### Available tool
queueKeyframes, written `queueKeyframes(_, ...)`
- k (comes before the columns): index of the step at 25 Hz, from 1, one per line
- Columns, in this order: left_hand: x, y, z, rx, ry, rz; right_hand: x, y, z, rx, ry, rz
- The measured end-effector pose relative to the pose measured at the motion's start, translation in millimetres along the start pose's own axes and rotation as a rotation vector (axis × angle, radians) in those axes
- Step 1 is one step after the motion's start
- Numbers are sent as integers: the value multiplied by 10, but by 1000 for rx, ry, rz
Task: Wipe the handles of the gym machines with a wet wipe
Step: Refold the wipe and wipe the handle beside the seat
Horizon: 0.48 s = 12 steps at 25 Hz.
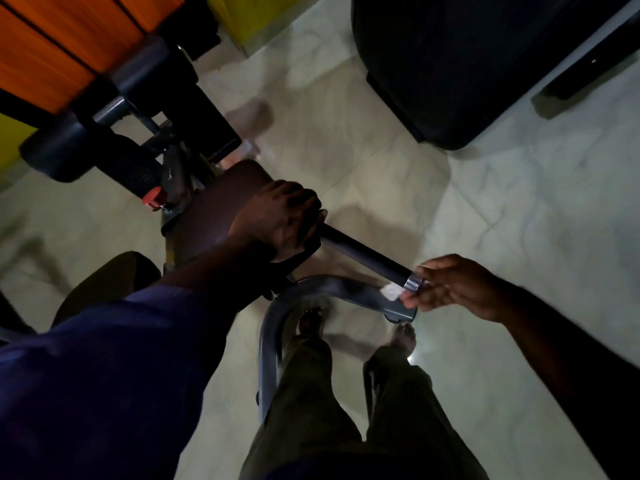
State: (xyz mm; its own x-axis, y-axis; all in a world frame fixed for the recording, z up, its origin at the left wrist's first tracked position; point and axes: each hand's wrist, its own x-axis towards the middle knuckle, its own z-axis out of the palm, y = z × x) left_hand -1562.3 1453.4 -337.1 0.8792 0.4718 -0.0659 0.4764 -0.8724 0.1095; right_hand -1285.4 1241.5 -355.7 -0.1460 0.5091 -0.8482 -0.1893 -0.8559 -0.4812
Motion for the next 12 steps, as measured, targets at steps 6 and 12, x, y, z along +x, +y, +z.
queueKeyframes(6, 5, 32, -77, -10, -65, 40, 185, 212, 741, -807, 678, -694)
queueKeyframes(12, -52, 44, -72, 71, -37, 54, 184, 487, 917, -1378, 730, -910)
